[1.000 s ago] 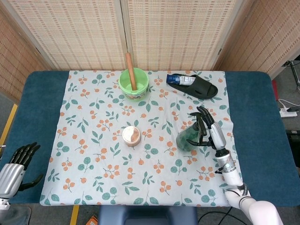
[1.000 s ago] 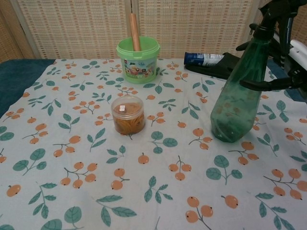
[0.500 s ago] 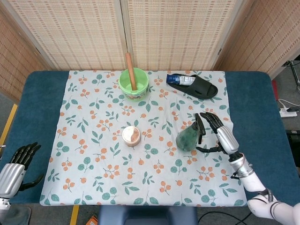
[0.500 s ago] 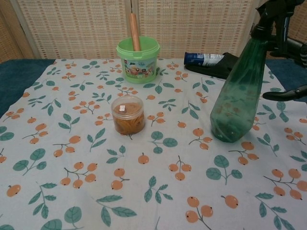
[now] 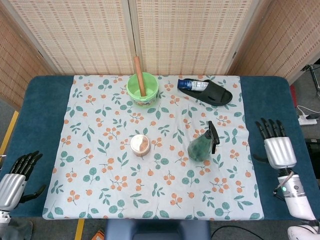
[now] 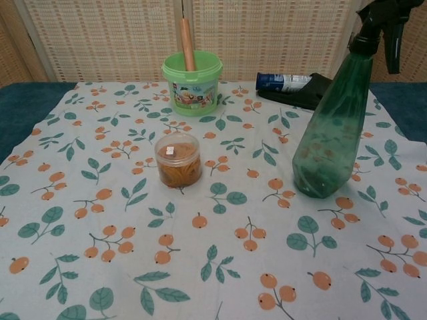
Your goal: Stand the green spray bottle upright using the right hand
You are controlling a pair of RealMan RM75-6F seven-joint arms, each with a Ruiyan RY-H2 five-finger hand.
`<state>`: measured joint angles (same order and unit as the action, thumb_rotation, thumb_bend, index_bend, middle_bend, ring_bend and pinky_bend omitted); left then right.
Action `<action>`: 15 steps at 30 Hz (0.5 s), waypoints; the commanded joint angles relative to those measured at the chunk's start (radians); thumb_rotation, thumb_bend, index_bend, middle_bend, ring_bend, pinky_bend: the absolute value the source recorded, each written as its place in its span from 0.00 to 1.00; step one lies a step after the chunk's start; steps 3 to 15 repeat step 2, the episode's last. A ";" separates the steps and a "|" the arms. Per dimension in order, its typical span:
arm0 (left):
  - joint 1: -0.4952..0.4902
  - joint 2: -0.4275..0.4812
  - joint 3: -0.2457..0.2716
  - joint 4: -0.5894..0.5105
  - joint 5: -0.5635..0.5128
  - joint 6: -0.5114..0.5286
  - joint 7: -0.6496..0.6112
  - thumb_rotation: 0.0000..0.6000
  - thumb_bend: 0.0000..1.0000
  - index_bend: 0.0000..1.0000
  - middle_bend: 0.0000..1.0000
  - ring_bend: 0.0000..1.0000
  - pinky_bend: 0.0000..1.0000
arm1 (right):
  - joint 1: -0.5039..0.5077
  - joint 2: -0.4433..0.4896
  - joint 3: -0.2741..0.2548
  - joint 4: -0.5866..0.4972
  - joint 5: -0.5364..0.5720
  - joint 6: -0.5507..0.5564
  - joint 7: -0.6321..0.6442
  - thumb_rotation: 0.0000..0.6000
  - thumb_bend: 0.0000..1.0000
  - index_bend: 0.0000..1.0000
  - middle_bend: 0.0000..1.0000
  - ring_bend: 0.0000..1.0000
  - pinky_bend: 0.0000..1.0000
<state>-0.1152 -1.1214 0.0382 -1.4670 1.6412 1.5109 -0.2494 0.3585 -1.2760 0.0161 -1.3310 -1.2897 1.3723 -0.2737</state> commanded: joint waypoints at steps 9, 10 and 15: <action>-0.005 0.001 0.003 -0.006 0.002 -0.011 0.008 1.00 0.26 0.00 0.00 0.00 0.00 | -0.074 0.046 0.060 0.041 0.120 -0.037 0.095 1.00 0.20 0.00 0.00 0.00 0.00; -0.005 0.001 0.003 -0.006 0.002 -0.011 0.008 1.00 0.26 0.00 0.00 0.00 0.00 | -0.074 0.046 0.060 0.041 0.120 -0.037 0.095 1.00 0.20 0.00 0.00 0.00 0.00; -0.005 0.001 0.003 -0.006 0.002 -0.011 0.008 1.00 0.26 0.00 0.00 0.00 0.00 | -0.074 0.046 0.060 0.041 0.120 -0.037 0.095 1.00 0.20 0.00 0.00 0.00 0.00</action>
